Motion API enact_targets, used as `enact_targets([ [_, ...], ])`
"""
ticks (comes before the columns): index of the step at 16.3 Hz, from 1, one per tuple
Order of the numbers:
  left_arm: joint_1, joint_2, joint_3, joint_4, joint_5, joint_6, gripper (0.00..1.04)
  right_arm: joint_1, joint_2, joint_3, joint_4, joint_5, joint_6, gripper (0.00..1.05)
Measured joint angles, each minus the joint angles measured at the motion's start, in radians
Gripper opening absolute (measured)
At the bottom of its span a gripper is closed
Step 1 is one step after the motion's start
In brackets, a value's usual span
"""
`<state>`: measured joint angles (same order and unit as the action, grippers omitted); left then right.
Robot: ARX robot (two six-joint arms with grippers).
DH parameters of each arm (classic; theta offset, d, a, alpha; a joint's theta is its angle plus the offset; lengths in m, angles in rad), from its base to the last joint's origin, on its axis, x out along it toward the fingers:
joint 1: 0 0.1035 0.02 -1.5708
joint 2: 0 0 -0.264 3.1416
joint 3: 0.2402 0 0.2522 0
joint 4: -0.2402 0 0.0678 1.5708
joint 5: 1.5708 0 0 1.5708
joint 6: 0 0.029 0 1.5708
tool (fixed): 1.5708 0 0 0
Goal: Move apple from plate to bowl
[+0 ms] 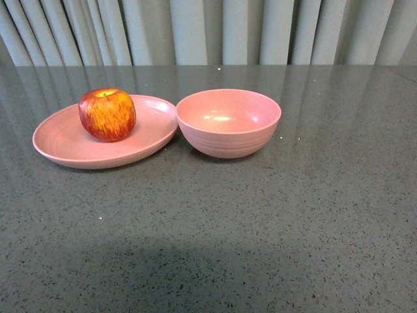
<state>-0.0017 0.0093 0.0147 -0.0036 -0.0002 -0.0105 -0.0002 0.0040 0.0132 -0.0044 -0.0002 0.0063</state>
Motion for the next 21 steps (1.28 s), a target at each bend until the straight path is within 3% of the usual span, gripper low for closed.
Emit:
enact_targets([
  [1,0.000,0.000,0.000,0.000,0.000,0.000,0.98,0.000,0.000,0.000,0.000,0.000,0.000,0.88],
  [4,0.000,0.000,0.000,0.000,0.000,0.000,0.98,0.000,0.000,0.000,0.000,0.000,0.000,1.00],
  [12,0.000,0.000,0.000,-0.001,0.000,0.000,0.98,0.000,0.000,0.000,0.000,0.000,0.000,0.98],
  [14,-0.064,0.065,0.048,-0.150,-0.137,-0.032,0.98,0.000,0.000,0.000,0.000,0.002,0.000,0.98],
  [17,-0.127,0.173,0.106,-0.227,-0.296,-0.063,0.98,0.000,0.000,0.000,0.000,0.000,0.000,0.98],
  [19,-0.145,0.175,0.132,-0.200,-0.314,-0.073,0.98,0.000,0.000,0.000,0.000,0.000,0.000,0.98],
  [21,-0.140,0.233,0.179,-0.122,-0.261,-0.085,0.98,0.000,0.000,0.000,0.000,0.000,0.000,0.98],
])
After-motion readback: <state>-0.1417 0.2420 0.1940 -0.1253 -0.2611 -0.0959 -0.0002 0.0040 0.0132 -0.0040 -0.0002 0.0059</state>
